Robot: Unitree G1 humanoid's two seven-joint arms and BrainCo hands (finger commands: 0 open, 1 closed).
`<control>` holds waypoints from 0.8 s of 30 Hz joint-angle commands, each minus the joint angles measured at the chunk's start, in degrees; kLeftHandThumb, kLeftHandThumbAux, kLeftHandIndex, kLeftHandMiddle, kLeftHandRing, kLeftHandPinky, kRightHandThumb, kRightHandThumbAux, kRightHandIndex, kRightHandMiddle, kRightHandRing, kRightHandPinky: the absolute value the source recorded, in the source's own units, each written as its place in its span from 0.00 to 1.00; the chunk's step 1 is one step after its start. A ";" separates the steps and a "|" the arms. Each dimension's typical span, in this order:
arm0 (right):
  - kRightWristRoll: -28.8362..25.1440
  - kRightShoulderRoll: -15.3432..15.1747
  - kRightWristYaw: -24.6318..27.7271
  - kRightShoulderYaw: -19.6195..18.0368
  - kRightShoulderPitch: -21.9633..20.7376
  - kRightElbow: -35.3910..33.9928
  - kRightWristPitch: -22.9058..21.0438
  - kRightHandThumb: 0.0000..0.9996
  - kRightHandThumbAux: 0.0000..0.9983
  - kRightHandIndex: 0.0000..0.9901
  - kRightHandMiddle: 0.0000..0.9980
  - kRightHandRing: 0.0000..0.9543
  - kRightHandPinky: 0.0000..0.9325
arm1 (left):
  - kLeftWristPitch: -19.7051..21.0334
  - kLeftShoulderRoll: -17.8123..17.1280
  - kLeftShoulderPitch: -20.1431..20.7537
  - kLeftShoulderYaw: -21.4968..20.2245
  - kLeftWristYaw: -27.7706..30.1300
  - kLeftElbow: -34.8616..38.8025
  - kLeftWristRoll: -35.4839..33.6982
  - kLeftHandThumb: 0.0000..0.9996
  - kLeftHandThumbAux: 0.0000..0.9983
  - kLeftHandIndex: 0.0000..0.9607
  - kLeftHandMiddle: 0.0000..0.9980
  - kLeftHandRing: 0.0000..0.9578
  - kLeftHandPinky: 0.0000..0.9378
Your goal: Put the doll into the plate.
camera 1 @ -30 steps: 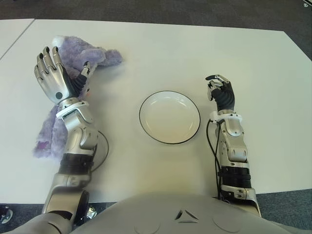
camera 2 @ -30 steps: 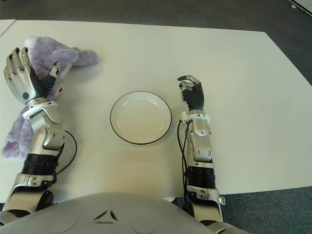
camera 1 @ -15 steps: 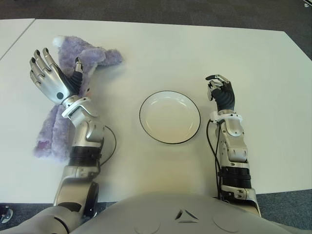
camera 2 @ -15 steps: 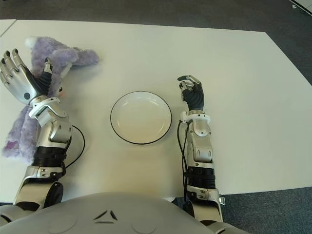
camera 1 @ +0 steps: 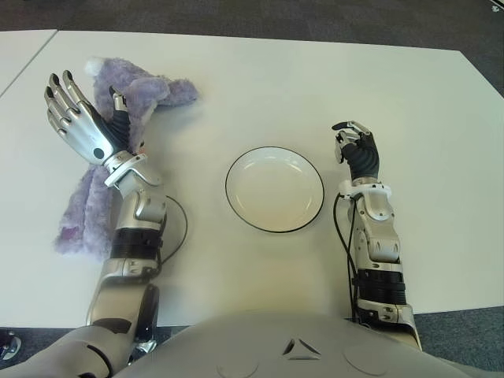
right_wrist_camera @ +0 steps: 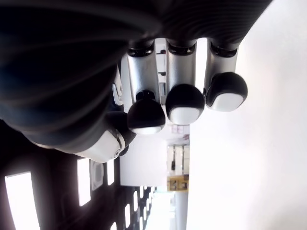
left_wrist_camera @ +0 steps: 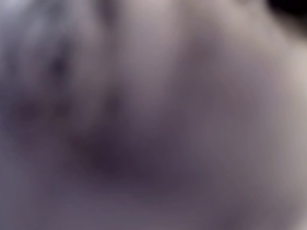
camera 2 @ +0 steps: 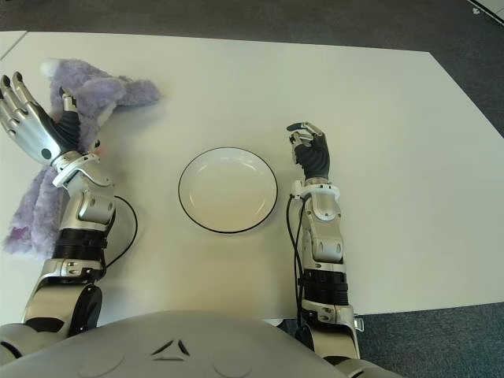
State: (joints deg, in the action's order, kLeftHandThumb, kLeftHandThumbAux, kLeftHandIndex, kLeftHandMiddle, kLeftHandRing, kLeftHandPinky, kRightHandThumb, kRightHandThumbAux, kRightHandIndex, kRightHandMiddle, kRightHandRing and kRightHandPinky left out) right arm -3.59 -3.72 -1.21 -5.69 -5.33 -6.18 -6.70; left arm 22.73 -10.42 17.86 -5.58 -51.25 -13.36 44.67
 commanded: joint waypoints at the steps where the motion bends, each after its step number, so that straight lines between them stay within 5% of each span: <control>1: 0.00 0.19 0.20 0.13 1.51 0.55 -1.41 0.72 0.71 0.45 0.89 0.93 0.96 | 5.31 0.54 -0.38 2.15 5.57 3.04 0.69 0.40 0.28 0.00 0.00 0.00 0.00; 3: 0.11 0.11 0.20 0.14 1.58 0.37 -1.52 0.72 0.71 0.45 0.89 0.93 0.96 | 3.88 0.36 -1.41 2.53 8.16 5.13 -1.09 0.39 0.32 0.00 0.00 0.00 0.01; 9: 0.66 -0.06 -0.08 0.31 1.74 -0.33 -2.45 0.72 0.71 0.45 0.89 0.93 0.96 | 16.12 -1.04 -1.93 6.87 18.21 7.18 4.85 0.33 0.29 0.00 0.00 0.00 0.00; 13: 0.97 0.02 -0.29 0.42 1.94 -1.37 -3.57 0.72 0.72 0.45 0.89 0.92 0.95 | 9.48 0.27 -3.45 6.02 19.19 11.06 -0.77 0.31 0.29 0.00 0.00 0.00 0.00; 16: 0.85 0.20 -0.21 0.46 2.11 -1.96 -4.15 0.72 0.72 0.45 0.89 0.92 0.95 | 15.75 0.58 -2.23 7.62 24.12 8.06 0.18 0.27 0.28 0.00 0.00 0.00 0.00; 24: 0.97 0.33 -0.22 0.36 2.13 -1.86 -4.00 0.72 0.71 0.45 0.89 0.92 0.96 | 16.40 1.65 -1.43 7.94 24.27 5.23 -0.78 0.20 0.21 0.00 0.00 0.00 0.00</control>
State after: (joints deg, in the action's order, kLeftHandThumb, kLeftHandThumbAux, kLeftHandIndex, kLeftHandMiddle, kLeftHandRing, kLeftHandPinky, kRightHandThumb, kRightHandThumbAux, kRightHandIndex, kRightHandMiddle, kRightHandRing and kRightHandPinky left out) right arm -2.66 -3.67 -1.31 -5.42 -4.37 -8.76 -9.68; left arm 37.99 -9.65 17.15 1.67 -28.83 -6.51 45.39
